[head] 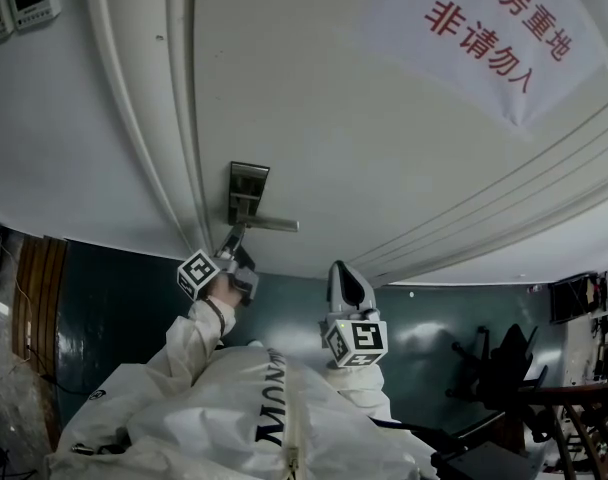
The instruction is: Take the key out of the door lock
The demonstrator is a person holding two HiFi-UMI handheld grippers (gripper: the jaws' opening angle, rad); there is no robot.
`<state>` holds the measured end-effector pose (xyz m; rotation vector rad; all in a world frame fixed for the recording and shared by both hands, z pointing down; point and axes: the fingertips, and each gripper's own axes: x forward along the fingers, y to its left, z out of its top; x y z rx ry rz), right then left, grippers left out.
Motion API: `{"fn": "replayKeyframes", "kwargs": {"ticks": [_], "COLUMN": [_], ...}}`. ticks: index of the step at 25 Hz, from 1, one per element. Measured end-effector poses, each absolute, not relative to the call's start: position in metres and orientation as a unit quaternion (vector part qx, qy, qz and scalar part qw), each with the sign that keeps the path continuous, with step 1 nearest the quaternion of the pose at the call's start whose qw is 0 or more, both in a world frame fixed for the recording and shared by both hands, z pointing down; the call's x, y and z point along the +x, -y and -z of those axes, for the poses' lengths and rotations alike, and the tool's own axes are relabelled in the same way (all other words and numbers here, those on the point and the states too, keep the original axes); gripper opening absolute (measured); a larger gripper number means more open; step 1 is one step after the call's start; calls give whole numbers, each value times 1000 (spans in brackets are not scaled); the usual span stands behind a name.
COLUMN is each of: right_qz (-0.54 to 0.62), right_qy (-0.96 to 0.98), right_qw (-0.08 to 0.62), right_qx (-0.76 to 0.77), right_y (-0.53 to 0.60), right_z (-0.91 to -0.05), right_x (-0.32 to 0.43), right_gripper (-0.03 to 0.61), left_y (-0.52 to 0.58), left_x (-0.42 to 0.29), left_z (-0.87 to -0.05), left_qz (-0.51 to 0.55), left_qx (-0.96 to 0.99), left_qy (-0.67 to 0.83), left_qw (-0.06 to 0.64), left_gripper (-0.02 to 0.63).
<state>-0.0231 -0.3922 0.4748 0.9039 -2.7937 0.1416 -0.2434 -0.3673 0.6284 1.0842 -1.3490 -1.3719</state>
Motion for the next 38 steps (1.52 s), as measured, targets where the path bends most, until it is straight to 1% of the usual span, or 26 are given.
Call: {"fn": "replayKeyframes", "kwargs": {"ticks": [12, 20, 31, 38], "right_qz": [-55, -60, -68, -70], "right_qy": [940, 940, 939, 938], "right_qw": [102, 99, 99, 97], "right_qx": [322, 321, 321, 325], "right_y": [399, 398, 390, 387], "right_z": [-478, -478, -482, -482], "right_x": [-9, -7, -2, 6], "right_gripper": [-8, -8, -8, -8], "left_y": [386, 389, 387, 371], "left_x": [-248, -251, -250, -234], "left_z": [-631, -621, -618, -621], "left_qz": [556, 554, 538, 522], "left_qx": [435, 438, 445, 462], "left_qy": [547, 554, 565, 570], "left_qw": [450, 441, 441, 435], "left_gripper": [161, 26, 23, 21]}}
